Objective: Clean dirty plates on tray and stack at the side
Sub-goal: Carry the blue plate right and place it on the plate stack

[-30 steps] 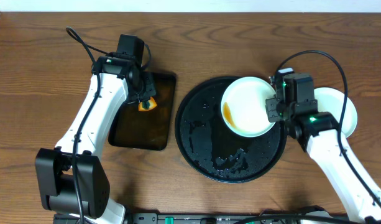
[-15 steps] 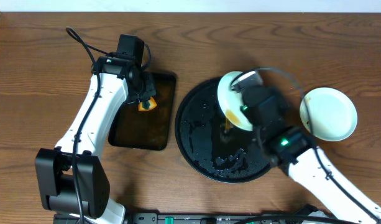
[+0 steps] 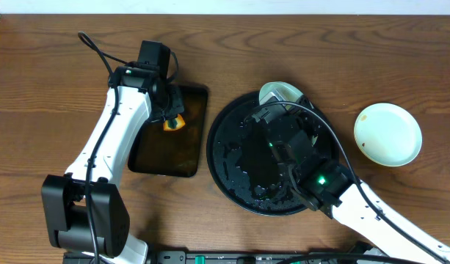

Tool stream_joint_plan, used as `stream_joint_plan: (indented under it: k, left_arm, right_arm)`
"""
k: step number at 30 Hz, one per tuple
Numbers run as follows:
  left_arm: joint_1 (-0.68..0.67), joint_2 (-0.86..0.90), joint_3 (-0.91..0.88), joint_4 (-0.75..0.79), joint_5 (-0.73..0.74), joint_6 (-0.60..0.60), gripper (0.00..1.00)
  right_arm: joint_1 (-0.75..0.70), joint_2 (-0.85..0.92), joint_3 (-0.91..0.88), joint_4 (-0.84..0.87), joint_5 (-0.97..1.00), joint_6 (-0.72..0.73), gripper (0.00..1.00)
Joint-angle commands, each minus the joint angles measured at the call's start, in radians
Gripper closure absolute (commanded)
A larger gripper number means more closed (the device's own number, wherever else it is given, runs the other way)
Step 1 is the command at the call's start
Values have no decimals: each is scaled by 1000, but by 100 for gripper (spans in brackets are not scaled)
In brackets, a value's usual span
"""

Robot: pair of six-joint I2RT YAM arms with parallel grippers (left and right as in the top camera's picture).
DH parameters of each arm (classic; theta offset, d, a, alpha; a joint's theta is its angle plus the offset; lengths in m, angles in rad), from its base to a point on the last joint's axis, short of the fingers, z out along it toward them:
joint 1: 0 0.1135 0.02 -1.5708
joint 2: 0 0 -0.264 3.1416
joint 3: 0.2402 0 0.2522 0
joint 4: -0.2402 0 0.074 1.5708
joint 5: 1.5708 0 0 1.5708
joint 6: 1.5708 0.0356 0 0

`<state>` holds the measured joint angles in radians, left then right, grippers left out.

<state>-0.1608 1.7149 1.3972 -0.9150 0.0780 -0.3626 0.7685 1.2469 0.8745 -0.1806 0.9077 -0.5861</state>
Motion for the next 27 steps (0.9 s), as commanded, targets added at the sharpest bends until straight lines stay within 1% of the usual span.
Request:
stream_joint_plan:
  k: [1,6,8,10,12,14,16,18,23,27]
  left_arm:
    - [1,10,-6,0,-12,-2,92]
    - [1,10,-6,0,-12,-2,92]
    - [1,10,-6,0,-12,-2,92]
    - [1,10,-6,0,-12,-2,92]
    - [1,10,-6,0,-12,-2,92]
    - [1,10,-6,-1,-12,-2,92]
    - [1,10,-6,-1,-12,-2,92]
    - [1,10,-6,-1,-12,-2,93]
    - [1,10,-6,-2,-12,-2,92]
    - [1,10,-6,-5,-12,-2,92]
  right_arm:
    - [11,-10,21,11,46,-21,99]
    - [-8,-10,21,13,56,-2,99]
    - [-36,-10,21,11,56,75,99]
    - [-83,-10,21,-17,42,200,99]
    - [-138,-10,21,-67,-16,328,99]
    - [-209,-10,21,-125,-104,455,99]
    - [-293,-10,21,-160,-175,552,99]
    - [-367,-10,21,-169,-199,605,99]
    - [-585,-10,21,-144,-203,648,99]
    - [-751,-3,21,-171,-230,710,99]
